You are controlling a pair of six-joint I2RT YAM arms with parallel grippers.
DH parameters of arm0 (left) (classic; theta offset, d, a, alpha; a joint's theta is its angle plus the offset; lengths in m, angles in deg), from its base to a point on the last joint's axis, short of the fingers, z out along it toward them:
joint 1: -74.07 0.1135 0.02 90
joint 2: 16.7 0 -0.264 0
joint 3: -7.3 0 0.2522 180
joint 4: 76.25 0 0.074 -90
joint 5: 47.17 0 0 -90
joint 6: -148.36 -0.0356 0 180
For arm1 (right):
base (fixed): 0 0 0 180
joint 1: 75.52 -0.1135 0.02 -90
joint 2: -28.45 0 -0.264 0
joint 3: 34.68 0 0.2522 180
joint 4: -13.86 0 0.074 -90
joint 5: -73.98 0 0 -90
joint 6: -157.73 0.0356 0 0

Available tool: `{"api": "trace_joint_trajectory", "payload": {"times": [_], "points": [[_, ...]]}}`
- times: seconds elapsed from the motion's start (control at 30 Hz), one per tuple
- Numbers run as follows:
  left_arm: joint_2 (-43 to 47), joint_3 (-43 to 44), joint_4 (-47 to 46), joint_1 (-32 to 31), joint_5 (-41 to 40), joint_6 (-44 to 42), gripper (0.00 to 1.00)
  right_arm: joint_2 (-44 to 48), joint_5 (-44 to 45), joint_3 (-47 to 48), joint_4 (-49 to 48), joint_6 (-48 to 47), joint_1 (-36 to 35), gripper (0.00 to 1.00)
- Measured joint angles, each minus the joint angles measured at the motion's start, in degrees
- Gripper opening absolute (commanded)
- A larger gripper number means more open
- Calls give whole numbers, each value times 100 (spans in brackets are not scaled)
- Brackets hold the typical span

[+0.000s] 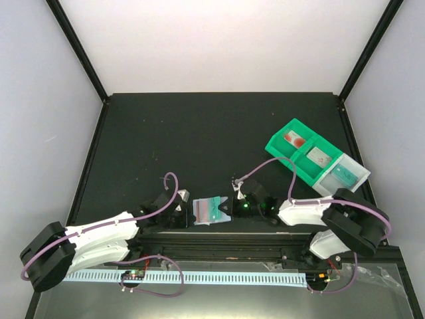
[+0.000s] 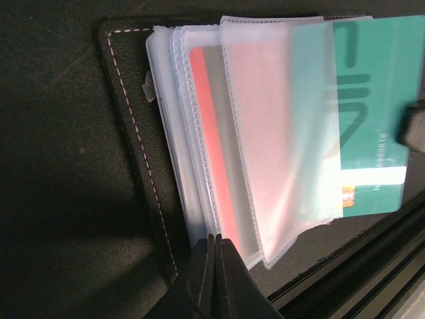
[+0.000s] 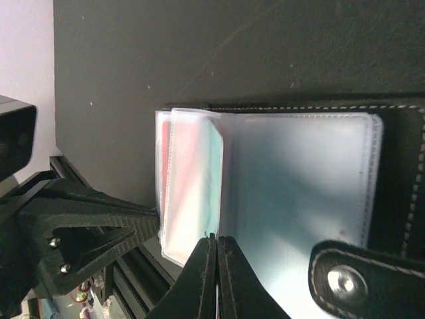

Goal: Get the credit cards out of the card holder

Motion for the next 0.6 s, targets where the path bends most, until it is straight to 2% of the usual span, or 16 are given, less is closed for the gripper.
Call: {"api": "trace_joint_trajectory", "payload": {"times": [0.17, 0.23, 0.37, 0.5, 0.6], "points": [[0, 0, 4, 0, 0, 4, 2, 734, 365, 0, 699, -216, 11, 1], [2, 0, 9, 0, 0, 7, 5, 984, 509, 2, 929, -306, 15, 1], [85, 4, 105, 0, 0, 9, 24, 1416, 728, 4, 1303, -435, 22, 1], [323, 111, 341, 0, 11, 52, 50, 1744, 804, 4, 1495, -487, 33, 1], [627, 306, 498, 0, 61, 125, 61, 1915, 739, 0, 1438, -457, 33, 1]]}}
